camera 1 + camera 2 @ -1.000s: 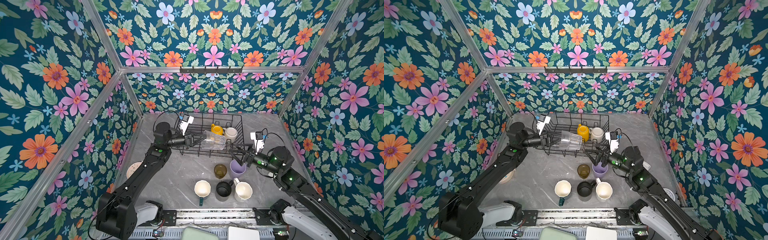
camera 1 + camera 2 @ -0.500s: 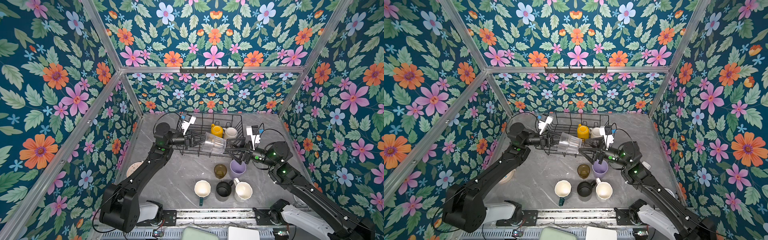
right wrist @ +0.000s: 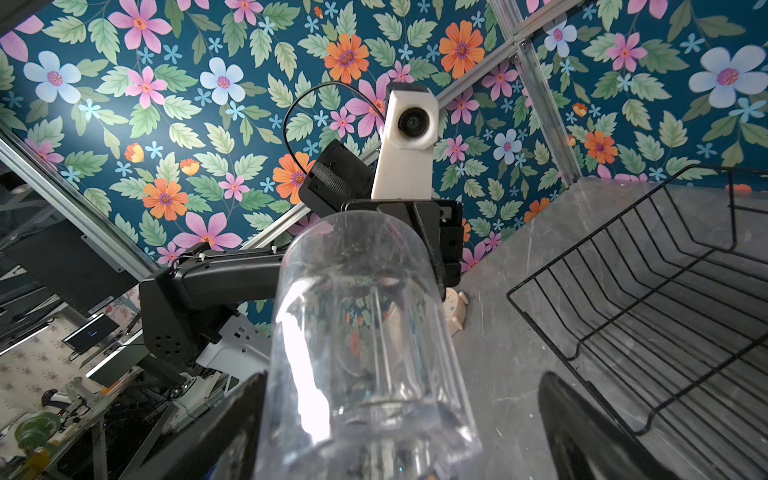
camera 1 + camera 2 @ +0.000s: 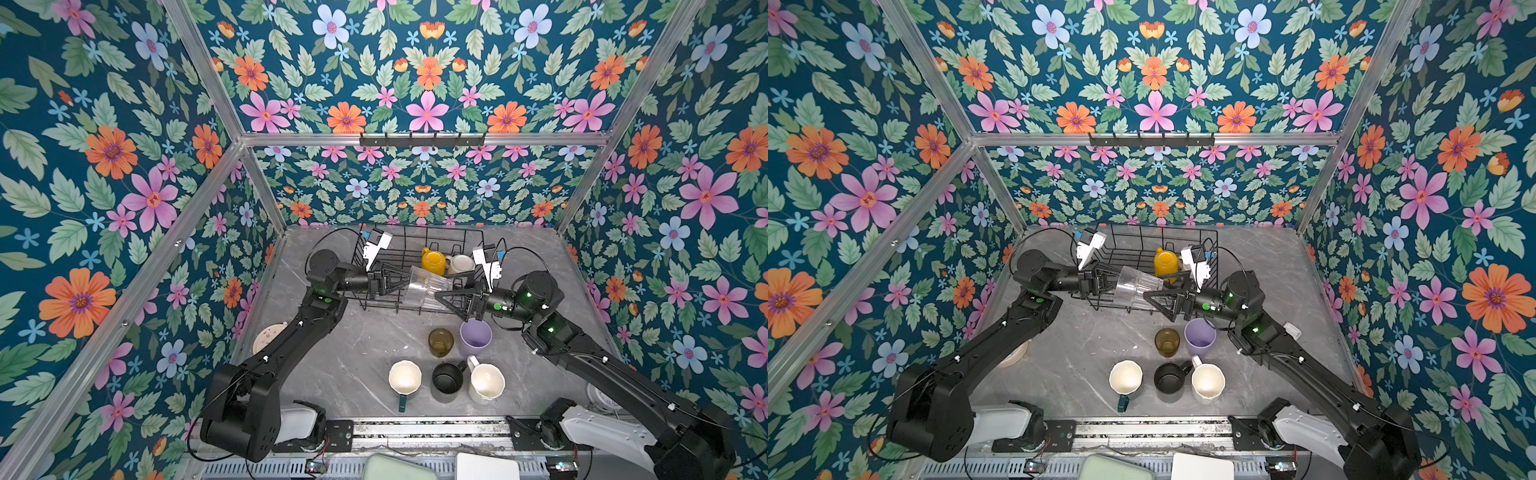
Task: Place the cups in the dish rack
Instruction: 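Grasp the clear glass with the right gripper beside the left gripper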
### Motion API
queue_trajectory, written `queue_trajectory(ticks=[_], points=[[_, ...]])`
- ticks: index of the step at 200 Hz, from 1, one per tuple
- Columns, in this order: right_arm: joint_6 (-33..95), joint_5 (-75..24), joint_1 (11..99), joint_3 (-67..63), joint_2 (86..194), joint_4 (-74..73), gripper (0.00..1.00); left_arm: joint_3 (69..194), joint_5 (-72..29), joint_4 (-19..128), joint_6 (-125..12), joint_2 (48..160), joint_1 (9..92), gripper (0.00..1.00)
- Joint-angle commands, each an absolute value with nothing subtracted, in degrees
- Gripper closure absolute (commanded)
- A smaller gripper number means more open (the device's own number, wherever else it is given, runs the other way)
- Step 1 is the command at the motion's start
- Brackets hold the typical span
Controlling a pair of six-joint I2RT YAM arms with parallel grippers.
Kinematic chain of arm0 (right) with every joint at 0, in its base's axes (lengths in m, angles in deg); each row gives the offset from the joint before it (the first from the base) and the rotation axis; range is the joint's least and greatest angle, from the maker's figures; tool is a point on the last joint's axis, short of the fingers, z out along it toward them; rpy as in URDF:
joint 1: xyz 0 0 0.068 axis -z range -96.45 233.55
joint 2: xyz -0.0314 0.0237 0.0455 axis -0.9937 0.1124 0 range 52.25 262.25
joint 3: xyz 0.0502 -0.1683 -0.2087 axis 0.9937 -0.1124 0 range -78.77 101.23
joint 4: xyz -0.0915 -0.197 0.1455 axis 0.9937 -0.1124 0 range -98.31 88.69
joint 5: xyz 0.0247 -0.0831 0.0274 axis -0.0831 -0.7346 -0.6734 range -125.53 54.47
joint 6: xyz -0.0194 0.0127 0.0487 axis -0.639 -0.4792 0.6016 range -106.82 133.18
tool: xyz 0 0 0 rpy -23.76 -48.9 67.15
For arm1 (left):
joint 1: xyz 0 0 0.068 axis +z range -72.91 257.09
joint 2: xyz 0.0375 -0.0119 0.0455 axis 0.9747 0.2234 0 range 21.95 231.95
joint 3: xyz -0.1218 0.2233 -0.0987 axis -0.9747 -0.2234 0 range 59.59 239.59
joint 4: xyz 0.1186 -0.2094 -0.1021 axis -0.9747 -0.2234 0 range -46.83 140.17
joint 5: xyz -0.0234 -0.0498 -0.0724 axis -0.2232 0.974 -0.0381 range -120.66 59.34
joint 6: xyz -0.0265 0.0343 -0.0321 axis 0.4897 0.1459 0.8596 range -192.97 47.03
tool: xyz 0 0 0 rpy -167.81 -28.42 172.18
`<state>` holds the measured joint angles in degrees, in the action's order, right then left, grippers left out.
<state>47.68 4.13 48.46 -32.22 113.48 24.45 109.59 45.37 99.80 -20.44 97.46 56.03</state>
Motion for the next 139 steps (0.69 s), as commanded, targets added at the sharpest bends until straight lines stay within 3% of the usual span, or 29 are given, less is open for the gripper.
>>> queue_trajectory(ticks=[1, 139], points=[[48.67, 4.41, 47.97, -31.77, 114.43, 27.23, 0.02, 109.54, 45.95, 106.57, -16.76, 97.69, 56.02, 1.00], [50.51, 4.99, 46.55, -28.32, 120.09, 28.69, 0.08, 108.56, 46.25, 114.16, -10.46, 98.91, 56.02, 1.00]])
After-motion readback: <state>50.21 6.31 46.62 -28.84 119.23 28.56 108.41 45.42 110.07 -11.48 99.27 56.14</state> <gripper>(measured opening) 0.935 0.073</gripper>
